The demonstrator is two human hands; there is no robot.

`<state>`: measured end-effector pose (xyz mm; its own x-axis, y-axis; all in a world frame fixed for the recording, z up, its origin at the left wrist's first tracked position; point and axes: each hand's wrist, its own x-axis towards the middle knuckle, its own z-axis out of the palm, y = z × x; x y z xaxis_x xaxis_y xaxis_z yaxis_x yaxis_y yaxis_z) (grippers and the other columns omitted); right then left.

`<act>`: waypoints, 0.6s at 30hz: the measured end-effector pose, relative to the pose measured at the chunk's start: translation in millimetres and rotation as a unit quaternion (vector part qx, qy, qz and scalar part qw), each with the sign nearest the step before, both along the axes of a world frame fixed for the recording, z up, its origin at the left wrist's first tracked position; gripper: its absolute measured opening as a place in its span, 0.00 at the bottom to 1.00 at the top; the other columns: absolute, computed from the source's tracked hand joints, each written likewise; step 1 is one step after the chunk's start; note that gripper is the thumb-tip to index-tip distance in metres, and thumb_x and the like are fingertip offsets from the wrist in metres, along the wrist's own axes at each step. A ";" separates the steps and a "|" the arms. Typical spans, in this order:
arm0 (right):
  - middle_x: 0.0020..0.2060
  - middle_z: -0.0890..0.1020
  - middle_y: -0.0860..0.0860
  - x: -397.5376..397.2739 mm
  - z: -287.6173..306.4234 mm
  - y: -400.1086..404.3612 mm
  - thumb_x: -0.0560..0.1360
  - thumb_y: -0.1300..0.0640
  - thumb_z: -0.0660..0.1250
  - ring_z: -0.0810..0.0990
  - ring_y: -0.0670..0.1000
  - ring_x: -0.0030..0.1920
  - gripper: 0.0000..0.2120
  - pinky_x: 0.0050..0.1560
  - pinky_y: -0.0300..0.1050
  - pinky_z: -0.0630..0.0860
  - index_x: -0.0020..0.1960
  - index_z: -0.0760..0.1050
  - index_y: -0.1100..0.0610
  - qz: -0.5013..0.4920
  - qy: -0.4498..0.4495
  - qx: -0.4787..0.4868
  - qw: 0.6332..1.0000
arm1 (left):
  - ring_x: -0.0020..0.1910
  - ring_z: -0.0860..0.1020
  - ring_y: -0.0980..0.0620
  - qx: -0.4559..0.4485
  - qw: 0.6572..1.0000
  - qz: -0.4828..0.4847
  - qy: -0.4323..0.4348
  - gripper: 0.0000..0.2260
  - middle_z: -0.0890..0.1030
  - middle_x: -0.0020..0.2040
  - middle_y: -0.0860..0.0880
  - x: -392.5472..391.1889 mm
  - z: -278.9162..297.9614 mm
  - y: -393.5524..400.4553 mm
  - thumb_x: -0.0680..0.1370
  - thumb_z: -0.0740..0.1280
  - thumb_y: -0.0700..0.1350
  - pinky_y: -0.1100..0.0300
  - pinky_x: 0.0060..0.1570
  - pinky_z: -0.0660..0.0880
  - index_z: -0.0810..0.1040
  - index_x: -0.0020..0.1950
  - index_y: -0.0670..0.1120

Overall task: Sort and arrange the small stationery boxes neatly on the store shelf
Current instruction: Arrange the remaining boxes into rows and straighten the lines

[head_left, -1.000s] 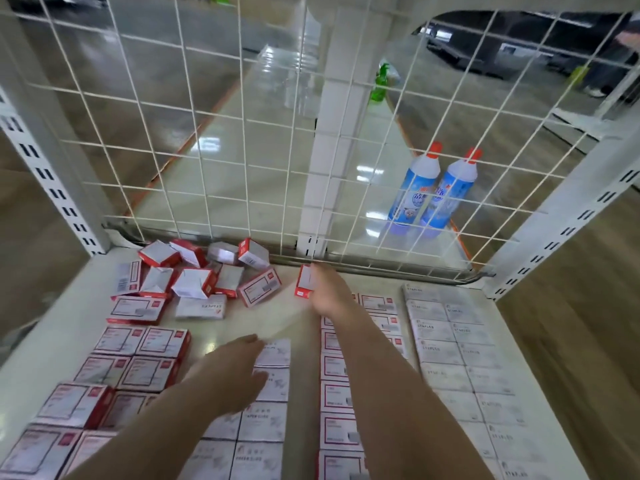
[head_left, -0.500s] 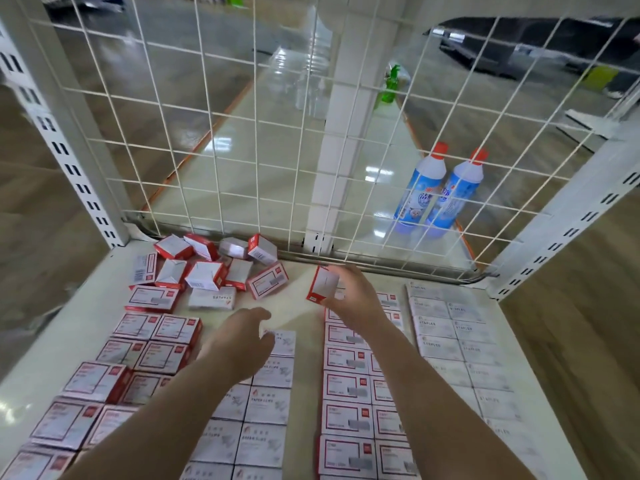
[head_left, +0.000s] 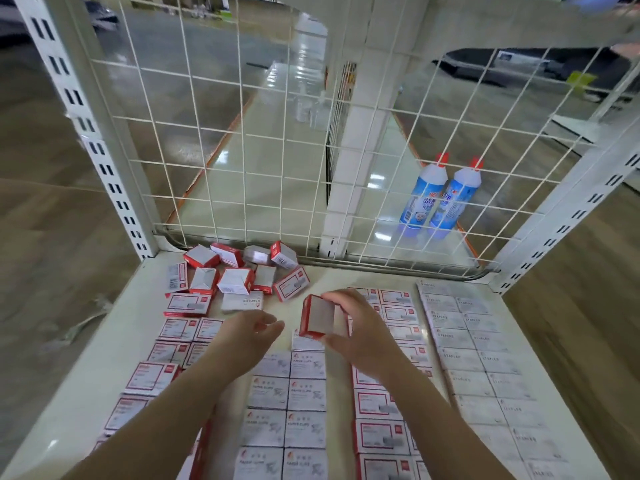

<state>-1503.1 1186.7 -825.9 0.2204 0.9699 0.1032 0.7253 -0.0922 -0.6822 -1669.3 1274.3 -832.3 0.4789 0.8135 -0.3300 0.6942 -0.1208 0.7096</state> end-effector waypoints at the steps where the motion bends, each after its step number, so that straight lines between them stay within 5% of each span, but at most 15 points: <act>1: 0.57 0.72 0.46 -5.9 1.7 -0.4 0.68 0.58 0.72 0.68 0.41 0.56 0.26 0.58 0.29 0.65 0.64 0.70 0.54 0.002 -0.001 0.005 1.000 | 0.46 0.77 0.53 -0.009 1.000 -0.001 -0.020 0.14 0.81 0.49 0.48 -1.1 0.1 0.7 0.78 0.63 0.50 0.57 0.53 0.74 0.79 0.58 0.44; 6: 0.55 0.70 0.42 -28.3 9.7 -1.1 0.68 0.56 0.72 0.66 0.37 0.55 0.26 0.53 0.19 0.59 0.65 0.70 0.53 0.003 -0.015 0.018 1.000 | 0.41 0.78 0.50 -0.104 0.984 0.065 -0.133 0.07 0.81 0.38 0.48 -1.7 6.4 5.8 0.75 0.67 0.50 0.55 0.46 0.76 0.80 0.42 0.48; 18: 0.57 0.68 0.41 -46.9 16.7 -6.4 0.70 0.60 0.71 0.66 0.37 0.58 0.27 0.55 0.19 0.58 0.67 0.67 0.54 -0.010 -0.020 -0.038 0.999 | 0.43 0.81 0.49 -0.154 0.969 0.075 -0.177 0.05 0.82 0.39 0.48 -7.5 13.1 5.0 0.76 0.67 0.44 0.57 0.49 0.79 0.81 0.42 0.46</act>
